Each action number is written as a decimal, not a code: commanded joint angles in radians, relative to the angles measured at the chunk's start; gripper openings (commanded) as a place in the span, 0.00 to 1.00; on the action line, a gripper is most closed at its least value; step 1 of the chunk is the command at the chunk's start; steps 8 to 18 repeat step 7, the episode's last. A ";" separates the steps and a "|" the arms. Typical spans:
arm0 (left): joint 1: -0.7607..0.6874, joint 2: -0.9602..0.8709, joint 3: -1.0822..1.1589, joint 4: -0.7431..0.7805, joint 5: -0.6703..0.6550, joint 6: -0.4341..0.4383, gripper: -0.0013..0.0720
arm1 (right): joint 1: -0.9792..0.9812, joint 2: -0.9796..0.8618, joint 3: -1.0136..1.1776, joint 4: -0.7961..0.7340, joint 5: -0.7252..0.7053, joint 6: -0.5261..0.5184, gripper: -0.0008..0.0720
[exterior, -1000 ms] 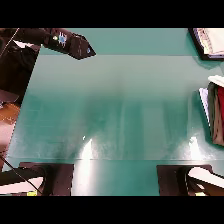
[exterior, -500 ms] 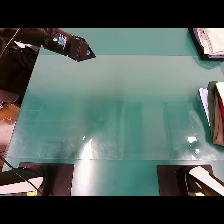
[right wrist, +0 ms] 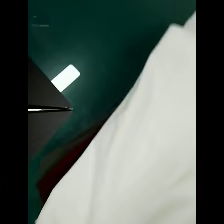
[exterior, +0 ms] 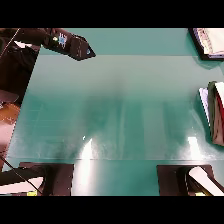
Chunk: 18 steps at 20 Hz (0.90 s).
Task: Fold the shirts.
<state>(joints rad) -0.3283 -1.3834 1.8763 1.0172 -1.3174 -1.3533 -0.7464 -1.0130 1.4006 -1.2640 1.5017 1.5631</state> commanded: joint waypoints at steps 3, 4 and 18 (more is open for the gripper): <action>0.000 0.000 0.000 -0.001 0.001 0.000 0.05 | 0.176 0.003 0.052 0.059 -0.041 -0.002 0.04; 0.000 0.000 0.000 -0.001 0.001 0.000 0.05 | 0.193 0.003 0.052 0.058 -0.041 -0.002 0.04; 0.000 0.000 0.000 -0.001 0.001 -0.001 0.05 | 0.217 0.003 0.051 0.059 -0.040 -0.002 0.04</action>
